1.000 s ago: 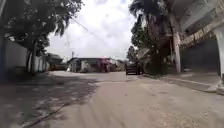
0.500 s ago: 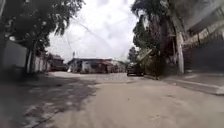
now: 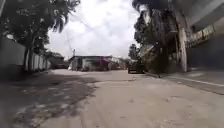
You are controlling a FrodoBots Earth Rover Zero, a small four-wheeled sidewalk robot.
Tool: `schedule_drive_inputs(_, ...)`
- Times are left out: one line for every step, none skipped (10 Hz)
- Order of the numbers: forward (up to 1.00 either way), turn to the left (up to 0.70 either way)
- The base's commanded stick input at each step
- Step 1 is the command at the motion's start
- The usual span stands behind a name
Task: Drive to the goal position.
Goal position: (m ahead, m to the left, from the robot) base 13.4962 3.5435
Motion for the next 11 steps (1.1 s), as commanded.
schedule_drive_inputs(0.5, 0.01)
schedule_drive_inputs(0.5, 0.01)
schedule_drive_inputs(0.5, 0.01)
schedule_drive_inputs(0.5, 0.01)
schedule_drive_inputs(0.5, 0.01)
schedule_drive_inputs(0.5, 0.01)
schedule_drive_inputs(0.5, 0.01)
schedule_drive_inputs(0.5, 0.01)
schedule_drive_inputs(0.5, 0.01)
schedule_drive_inputs(0.5, 0.01)
schedule_drive_inputs(0.5, 0.01)
